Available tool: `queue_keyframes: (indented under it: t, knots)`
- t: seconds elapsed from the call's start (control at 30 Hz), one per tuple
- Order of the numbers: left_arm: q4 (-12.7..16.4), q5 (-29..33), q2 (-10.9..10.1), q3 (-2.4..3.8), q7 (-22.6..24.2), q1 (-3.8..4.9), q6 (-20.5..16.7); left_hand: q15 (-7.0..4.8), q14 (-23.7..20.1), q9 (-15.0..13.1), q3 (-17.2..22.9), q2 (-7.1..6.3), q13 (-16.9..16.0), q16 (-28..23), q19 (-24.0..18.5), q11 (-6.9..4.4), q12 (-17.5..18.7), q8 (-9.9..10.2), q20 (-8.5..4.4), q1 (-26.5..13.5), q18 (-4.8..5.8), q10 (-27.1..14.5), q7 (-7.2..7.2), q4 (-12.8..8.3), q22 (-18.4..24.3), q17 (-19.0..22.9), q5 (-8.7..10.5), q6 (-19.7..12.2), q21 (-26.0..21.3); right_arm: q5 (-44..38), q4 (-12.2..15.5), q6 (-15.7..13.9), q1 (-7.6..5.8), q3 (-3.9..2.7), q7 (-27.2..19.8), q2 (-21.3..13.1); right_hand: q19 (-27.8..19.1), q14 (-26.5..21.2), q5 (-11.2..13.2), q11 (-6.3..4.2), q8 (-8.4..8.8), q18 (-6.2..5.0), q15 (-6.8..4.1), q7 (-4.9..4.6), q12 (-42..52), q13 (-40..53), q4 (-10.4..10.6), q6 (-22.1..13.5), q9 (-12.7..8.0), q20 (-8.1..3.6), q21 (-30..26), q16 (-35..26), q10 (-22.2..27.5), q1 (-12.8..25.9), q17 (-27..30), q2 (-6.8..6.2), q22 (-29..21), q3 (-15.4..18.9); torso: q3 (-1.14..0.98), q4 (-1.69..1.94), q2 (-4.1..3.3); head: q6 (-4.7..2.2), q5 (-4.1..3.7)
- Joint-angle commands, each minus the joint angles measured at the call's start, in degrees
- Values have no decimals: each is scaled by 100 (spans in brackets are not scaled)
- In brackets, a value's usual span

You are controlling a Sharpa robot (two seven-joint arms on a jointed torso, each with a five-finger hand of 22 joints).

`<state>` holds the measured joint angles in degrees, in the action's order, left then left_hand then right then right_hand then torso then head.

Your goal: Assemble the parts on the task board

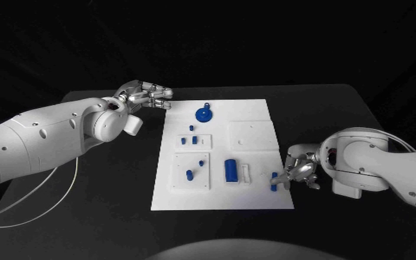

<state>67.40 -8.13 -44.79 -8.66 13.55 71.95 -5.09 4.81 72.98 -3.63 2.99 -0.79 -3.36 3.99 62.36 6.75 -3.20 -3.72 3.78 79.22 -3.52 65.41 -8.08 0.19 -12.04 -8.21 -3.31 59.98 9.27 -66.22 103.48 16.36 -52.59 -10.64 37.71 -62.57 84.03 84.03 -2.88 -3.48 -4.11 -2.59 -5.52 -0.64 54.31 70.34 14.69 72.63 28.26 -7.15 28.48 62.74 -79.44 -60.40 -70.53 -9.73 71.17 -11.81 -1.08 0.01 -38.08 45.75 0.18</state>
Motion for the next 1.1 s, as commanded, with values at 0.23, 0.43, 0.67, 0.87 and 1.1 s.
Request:
queue_keyframes:
  t: [0.23,0.43,0.67,0.87,1.1]
  knots:
    - [22,-8,-25,2,36,-9,59,-14,-24,1,-20,42,-8,-30,35,-9,-26,10,-5,2,31,20,27,-2,4,-7,11,-16,-33,-242,-72,-465,76,32,186,65,253,38,10,26,38,11,-8,-14,-58,11,89,-42,-293,9,12,-31,-12,-120,-8,-41,-7,4,5,4,3,27,25]
    - [24,-8,-30,0,28,-9,74,-15,-24,1,-19,49,-8,-30,37,-9,-26,10,-5,12,29,19,28,-8,16,-7,7,-10,-30,-356,-98,-474,94,34,203,172,251,40,7,25,37,15,-5,-10,-62,17,-302,-14,-270,13,18,-34,-16,-401,-10,-21,-7,-170,2,-3,1,29,34]
    - [33,-75,-29,-2,29,-9,89,-14,-25,2,-23,49,-8,-30,37,-7,-26,12,-5,6,29,15,25,-5,24,-8,-2,-15,-28,-838,-122,-546,206,46,168,317,232,25,11,40,51,10,-2,-45,-114,13,-1056,-162,-344,11,-83,-118,24,-713,38,-160,-47,-375,1,-1,-1,28,50]
    - [32,-106,-28,-3,30,-9,91,-14,-25,2,-23,49,-8,-30,37,-7,-26,12,-5,6,29,15,25,-5,24,-8,-2,-15,-28,-1144,-76,-429,249,58,126,376,214,27,-129,90,57,-21,39,-96,-120,-5,-1786,-154,-695,65,-148,-160,84,-1092,81,-57,-61,-638,2,-7,4,37,53]
    - [34,-113,-31,-3,31,-9,92,-14,-25,2,-23,49,-8,-30,37,-7,-26,12,-5,6,29,15,25,-5,24,-8,-2,-15,-28,-1425,-25,-462,267,74,111,437,225,17,-297,108,53,-53,54,-156,-95,-47,-2237,-188,-1196,81,-177,-187,125,-1057,120,57,-31,-795,1,-2,3,27,56]
